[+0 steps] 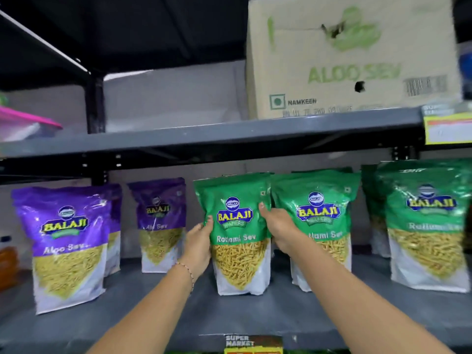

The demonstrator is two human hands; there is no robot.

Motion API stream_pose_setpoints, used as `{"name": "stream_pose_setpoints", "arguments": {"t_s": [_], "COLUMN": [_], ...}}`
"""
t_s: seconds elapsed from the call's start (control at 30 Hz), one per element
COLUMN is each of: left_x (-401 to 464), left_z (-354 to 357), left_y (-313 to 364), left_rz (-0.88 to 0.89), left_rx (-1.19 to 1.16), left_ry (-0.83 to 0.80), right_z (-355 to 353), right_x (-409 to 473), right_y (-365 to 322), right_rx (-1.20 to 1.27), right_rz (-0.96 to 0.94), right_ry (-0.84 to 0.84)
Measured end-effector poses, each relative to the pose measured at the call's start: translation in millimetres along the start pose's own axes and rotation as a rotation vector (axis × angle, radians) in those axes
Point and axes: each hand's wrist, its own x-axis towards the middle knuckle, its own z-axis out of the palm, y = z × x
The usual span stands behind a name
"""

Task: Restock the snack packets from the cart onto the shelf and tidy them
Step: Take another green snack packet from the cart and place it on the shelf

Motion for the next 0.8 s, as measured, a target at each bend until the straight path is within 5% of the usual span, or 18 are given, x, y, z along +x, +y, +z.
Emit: {"name": "stream_pose_setpoints", "arguments": {"t_s": [0.23, 0.53, 0.67, 0.8], "left_x": [-5.1, -51.2, -104.8, -185.0], "left_z": [2.2, -50.4, -98.9, -168.0], "left_y": [-1.8, 6.9, 5.8, -17.1], "left_rz": [-0.044, -0.015, 0.031, 0.003], "left_rx": [0.044, 0.059, -0.096, -0.149], "left_ry": [0.054, 0.051, 0.088, 0.261], "right_z": [-4.3, -7.0, 30.5, 112.6], "right_x": [-0.8, -82.7, -132.4, -190.1], "right_y": [24.5, 30.8, 37.3, 88.0], "right_rx": [0.02, 0.352, 0.595, 0.595], "right_rz": [-0.013, -0.374, -0.405, -0.215], "right_ry": [-0.012, 0.293, 0.08, -0.336]}}
